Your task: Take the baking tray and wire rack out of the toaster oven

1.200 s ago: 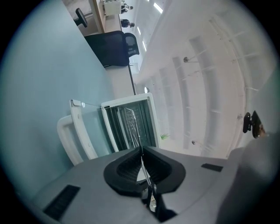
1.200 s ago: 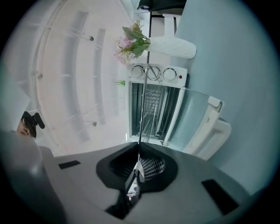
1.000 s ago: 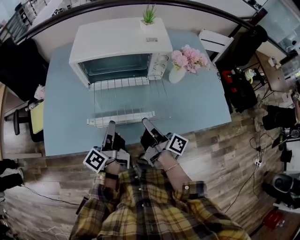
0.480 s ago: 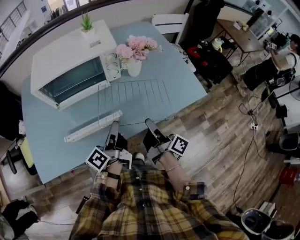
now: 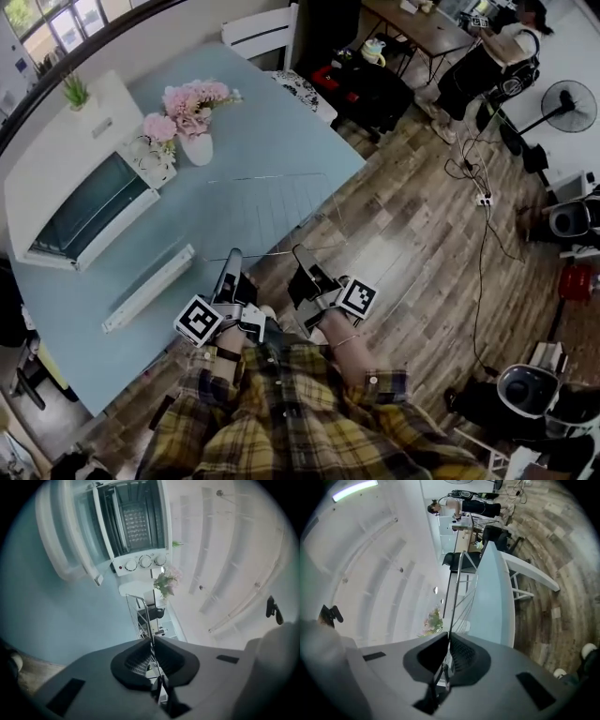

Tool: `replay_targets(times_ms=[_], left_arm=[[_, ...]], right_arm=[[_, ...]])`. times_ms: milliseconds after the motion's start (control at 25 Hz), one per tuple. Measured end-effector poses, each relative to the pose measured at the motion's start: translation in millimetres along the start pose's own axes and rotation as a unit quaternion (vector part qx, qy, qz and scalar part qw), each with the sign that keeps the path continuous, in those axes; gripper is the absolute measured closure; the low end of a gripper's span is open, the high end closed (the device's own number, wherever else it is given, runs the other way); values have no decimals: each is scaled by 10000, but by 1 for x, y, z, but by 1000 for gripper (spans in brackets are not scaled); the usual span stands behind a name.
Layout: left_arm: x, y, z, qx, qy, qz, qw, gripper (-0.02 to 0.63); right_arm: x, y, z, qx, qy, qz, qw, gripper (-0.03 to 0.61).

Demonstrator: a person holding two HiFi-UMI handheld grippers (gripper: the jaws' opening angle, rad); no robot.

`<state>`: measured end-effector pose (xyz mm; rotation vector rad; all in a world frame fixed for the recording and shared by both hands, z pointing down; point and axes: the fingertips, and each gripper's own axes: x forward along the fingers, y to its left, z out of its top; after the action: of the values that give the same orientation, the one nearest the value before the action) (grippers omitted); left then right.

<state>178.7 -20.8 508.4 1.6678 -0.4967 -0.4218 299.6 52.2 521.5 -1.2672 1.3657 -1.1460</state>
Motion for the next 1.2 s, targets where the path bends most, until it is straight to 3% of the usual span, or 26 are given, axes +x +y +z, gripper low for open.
replay_targets(times_ms=[400,640,840,1200], left_arm=[[6,49,-3,-221,63,605,9979,595],[-8,89,-1,-514,115,1408,9886,570],[-15,98,-5,-867,418,1554,9832,483],[-40,103,-16,-955,760,1790,9763,474]], right_arm=[[3,-44,-4,215,147,-602,9978,557],[6,-77,-19,665,103,-1066,9920,557],[10,-95,-23,783,7,-1330,9880,557],[21,-106,-33,679,-72,-1509,9862,560]])
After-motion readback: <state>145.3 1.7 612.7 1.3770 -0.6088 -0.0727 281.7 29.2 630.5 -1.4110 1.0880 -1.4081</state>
